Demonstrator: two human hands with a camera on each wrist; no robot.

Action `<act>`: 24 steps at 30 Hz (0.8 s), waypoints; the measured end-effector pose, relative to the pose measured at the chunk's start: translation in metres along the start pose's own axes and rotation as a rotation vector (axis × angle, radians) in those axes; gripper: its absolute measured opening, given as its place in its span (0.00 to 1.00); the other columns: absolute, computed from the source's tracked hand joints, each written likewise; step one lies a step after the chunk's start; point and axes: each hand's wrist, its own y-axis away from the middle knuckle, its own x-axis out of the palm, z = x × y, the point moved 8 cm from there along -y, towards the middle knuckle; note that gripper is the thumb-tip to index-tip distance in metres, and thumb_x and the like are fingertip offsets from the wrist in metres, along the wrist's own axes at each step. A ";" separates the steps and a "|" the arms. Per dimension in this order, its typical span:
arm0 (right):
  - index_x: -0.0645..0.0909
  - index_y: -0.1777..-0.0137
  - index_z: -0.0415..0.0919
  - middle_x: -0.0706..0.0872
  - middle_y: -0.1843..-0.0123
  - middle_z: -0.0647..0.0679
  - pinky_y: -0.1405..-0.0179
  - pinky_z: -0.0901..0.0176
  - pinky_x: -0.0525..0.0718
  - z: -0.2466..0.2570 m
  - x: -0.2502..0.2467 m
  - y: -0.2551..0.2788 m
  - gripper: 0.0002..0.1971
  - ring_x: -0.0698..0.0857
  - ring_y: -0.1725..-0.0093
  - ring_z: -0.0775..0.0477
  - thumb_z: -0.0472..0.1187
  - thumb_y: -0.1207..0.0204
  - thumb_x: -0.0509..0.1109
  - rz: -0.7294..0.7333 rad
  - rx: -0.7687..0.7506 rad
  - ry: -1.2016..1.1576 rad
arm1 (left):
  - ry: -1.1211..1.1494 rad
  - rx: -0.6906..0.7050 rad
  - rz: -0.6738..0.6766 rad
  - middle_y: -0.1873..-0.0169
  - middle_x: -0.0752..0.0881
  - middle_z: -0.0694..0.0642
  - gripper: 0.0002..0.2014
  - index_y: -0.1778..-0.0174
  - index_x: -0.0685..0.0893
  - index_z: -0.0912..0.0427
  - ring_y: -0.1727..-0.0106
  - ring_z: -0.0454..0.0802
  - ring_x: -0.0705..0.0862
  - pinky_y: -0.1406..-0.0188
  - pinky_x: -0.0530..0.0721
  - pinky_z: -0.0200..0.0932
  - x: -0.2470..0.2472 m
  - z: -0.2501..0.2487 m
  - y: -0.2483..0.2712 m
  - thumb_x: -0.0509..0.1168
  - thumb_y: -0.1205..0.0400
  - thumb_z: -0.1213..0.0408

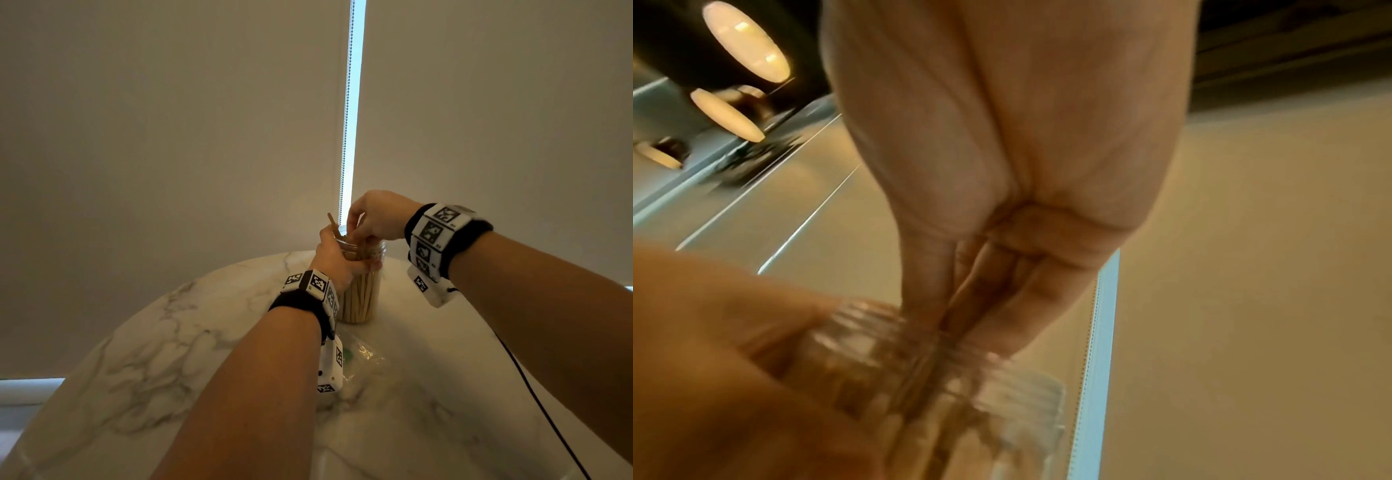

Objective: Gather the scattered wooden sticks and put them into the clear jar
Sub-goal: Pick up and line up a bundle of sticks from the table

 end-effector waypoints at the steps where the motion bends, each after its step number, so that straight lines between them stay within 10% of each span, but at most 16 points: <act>1: 0.91 0.52 0.46 0.91 0.52 0.52 0.57 0.63 0.83 0.002 0.001 0.000 0.03 0.87 0.55 0.54 0.41 0.24 0.78 -0.025 -0.012 0.072 | 0.007 -0.002 0.000 0.33 0.82 0.54 0.62 0.18 0.52 0.45 0.33 0.55 0.83 0.31 0.81 0.56 0.000 0.001 0.000 0.86 0.42 0.51; 8: 0.85 0.38 0.45 0.89 0.49 0.49 0.46 0.53 0.90 0.011 -0.001 -0.003 0.14 0.90 0.51 0.49 0.49 0.19 0.73 0.064 0.007 -0.028 | 0.027 -0.015 0.000 0.33 0.82 0.53 0.61 0.17 0.51 0.48 0.32 0.53 0.81 0.28 0.79 0.56 0.000 0.001 0.000 0.87 0.39 0.56; 19: 0.88 0.54 0.45 0.91 0.57 0.51 0.55 0.58 0.85 -0.004 -0.016 -0.003 0.01 0.88 0.56 0.52 0.39 0.23 0.76 -0.252 0.014 0.054 | 0.000 -0.002 -0.018 0.28 0.78 0.57 0.62 0.17 0.51 0.47 0.29 0.56 0.79 0.30 0.79 0.51 -0.001 0.001 0.003 0.86 0.39 0.51; 24: 0.90 0.44 0.50 0.86 0.52 0.55 0.50 0.59 0.75 0.006 0.011 0.001 0.09 0.82 0.50 0.51 0.43 0.18 0.70 0.130 -0.038 0.253 | -0.016 -0.014 -0.004 0.29 0.80 0.56 0.61 0.16 0.49 0.45 0.30 0.56 0.80 0.30 0.79 0.53 -0.001 0.002 0.004 0.85 0.37 0.52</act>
